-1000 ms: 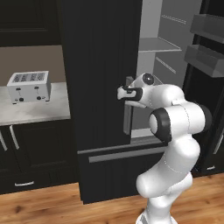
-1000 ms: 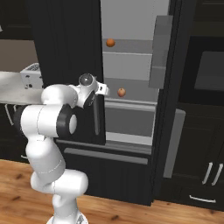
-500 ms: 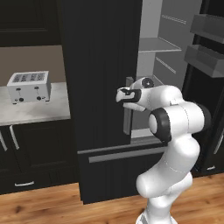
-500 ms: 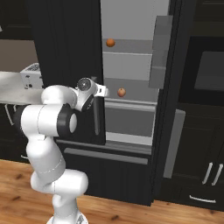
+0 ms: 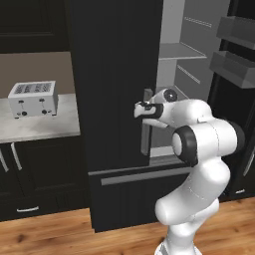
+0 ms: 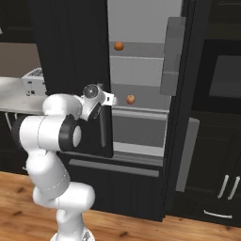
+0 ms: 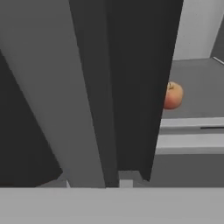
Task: Retrieve the tangerine and peach from the fridge and place them into the bowl on the dining table.
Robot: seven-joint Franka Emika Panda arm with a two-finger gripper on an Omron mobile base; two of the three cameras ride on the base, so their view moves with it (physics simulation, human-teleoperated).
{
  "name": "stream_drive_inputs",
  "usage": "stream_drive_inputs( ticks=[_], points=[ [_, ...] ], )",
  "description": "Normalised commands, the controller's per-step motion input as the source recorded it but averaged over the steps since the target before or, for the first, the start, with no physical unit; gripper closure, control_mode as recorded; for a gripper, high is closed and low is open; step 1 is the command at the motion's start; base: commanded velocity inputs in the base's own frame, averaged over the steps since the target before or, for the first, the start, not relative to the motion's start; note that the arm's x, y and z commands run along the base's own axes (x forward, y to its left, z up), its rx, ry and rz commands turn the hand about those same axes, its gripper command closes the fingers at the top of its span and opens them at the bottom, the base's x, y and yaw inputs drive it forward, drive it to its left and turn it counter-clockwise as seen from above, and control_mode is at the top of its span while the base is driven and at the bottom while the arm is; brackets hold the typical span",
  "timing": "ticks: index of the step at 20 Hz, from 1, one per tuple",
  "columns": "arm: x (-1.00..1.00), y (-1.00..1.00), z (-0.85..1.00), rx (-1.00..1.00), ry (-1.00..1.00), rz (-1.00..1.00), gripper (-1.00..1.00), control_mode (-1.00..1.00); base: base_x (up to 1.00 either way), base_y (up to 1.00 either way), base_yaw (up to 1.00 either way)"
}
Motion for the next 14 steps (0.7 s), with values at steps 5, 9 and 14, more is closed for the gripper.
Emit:
stream_drive_inputs(
  ticks=[5, 9, 14],
  points=[
    [-0.99, 0.2, 0.02, 0.0, 0.11, 0.03, 1.0, -1.0, 0.0, 0.0, 0.0],
    [-1.0, 0.57, 0.05, -0.01, 0.06, 0.0, 1.0, -1.0, 0.0, 0.0, 0.0],
    [-1.0, 0.79, 0.19, -0.05, 0.0, 0.0, 1.0, -1.0, 0.0, 0.0, 0.0]
  ],
)
